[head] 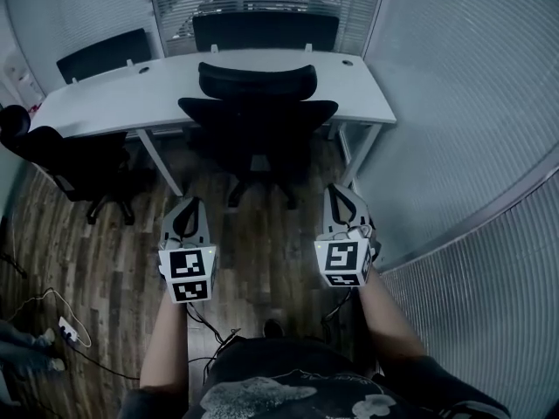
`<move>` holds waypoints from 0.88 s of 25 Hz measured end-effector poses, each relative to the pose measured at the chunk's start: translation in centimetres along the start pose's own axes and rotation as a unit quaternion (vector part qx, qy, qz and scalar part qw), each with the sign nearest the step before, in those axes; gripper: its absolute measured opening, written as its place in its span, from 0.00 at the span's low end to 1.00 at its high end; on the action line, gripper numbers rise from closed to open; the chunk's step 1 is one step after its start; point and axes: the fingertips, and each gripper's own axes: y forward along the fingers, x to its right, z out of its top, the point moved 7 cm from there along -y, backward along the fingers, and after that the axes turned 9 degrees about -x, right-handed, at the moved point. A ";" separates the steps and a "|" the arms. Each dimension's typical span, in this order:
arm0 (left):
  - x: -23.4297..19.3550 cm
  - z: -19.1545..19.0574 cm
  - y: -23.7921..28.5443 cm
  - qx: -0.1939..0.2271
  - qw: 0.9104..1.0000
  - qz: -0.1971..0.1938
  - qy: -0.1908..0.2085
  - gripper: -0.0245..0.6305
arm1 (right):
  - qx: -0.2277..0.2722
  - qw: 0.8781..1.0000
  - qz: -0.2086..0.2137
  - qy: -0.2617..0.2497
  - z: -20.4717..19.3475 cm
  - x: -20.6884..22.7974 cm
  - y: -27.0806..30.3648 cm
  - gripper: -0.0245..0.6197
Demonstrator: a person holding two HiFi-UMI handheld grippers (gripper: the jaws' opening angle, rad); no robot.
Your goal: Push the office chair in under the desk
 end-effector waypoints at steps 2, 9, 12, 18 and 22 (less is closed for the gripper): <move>-0.1 -1.0 -1.2 -0.005 1.000 -0.004 -0.003 0.06 | -0.009 1.000 0.002 -0.004 -0.2 -0.8 -1.1 0.07; -1.0 -3.5 -7.2 -0.015 1.000 -0.013 -0.006 0.06 | -0.027 1.000 -0.002 -0.006 0.7 -3.8 -6.8 0.07; -1.1 -4.8 -9.5 -0.019 1.000 -0.017 -0.006 0.06 | -0.035 0.999 -0.005 -0.008 0.6 -5.2 -9.3 0.07; -0.5 -7.2 -14.5 -0.017 1.000 -0.025 -0.007 0.06 | -0.046 0.999 -0.005 0.002 0.3 -7.6 -14.5 0.07; -0.2 -8.6 -18.2 -0.020 0.999 -0.029 -0.006 0.06 | -0.049 0.999 -0.002 0.006 0.3 -9.1 -18.2 0.07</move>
